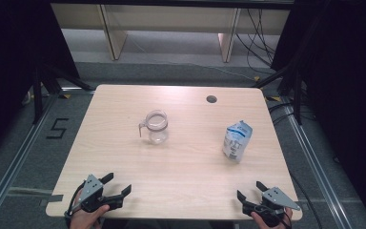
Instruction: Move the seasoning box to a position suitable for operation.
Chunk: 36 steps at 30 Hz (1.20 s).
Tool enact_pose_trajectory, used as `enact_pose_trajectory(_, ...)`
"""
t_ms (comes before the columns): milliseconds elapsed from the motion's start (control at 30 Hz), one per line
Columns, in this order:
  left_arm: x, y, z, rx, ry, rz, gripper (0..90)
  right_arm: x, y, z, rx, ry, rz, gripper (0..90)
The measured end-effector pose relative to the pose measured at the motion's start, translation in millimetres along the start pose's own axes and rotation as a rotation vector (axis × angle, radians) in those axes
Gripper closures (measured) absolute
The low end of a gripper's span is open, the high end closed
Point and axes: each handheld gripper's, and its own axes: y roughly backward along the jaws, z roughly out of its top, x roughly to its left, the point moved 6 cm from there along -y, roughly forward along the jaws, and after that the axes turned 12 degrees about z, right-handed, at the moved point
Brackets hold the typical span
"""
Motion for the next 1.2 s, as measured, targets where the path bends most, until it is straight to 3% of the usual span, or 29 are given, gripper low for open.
enact_pose_trajectory(67,1.2,-1.8,1.1,-0.002,0.006,-0.003,14.7,0.6,0.0,0.1,-0.001,-0.007,0.001,18.3)
enact_pose_trajectory(100,1.9,-1.9,1.3,0.006,0.003,0.001,14.8,-1.5,-0.5,0.7,-0.003,0.018,0.004,18.4)
enact_pose_trajectory(133,2.1,-2.8,1.3,0.014,0.003,0.001,14.7,1.4,0.1,-0.3,0.002,-0.022,0.0,18.4)
enact_pose_trajectory(200,3.1,-4.8,2.5,0.022,0.0,0.0,14.7,2.6,0.7,-0.6,0.003,-0.04,-0.001,18.4)
enact_pose_trajectory(233,2.9,-5.8,3.5,0.028,0.018,0.001,14.7,-1.0,0.0,1.3,-0.009,0.008,0.01,18.4)
enact_pose_trajectory(267,3.3,-6.4,4.6,0.036,0.019,-0.003,14.8,-0.5,0.4,1.1,-0.008,-0.002,0.005,18.4)
enact_pose_trajectory(367,4.1,-7.8,7.6,0.049,0.025,-0.019,15.3,-2.2,0.0,2.5,-0.014,0.031,0.006,18.7)
enact_pose_trajectory(400,5.3,-8.9,10.2,0.061,0.023,-0.004,15.5,-1.0,-0.2,2.0,-0.01,0.015,0.016,18.7)
enact_pose_trajectory(467,6.1,-9.4,12.4,0.069,0.036,-0.006,15.2,-2.5,0.0,1.7,-0.002,0.027,0.007,18.7)
enact_pose_trajectory(500,6.9,-9.1,14.7,0.074,0.037,-0.008,14.8,-2.1,-2.3,2.1,-0.021,0.019,0.01,18.7)
enact_pose_trajectory(633,9.4,-7.5,27.3,0.084,0.039,-0.001,14.8,-0.3,-0.3,2.5,-0.012,0.007,0.015,18.8)
enact_pose_trajectory(733,10.6,-8.7,38.6,0.075,0.027,0.001,14.8,1.5,-1.4,3.1,-0.027,-0.01,0.016,18.9)
enact_pose_trajectory(933,14.9,-15.4,45.5,0.079,0.023,0.008,15.0,0.8,0.2,4.6,-0.023,0.015,0.017,19.0)
enact_pose_trajectory(1000,15.5,-20.2,49.4,0.073,0.038,-0.001,14.9,-0.4,0.5,4.9,-0.025,0.027,0.006,19.0)
enact_pose_trajectory(1200,20.0,-37.7,66.3,0.066,0.011,-0.013,16.7,2.3,-1.3,5.5,-0.025,0.02,0.023,19.0)
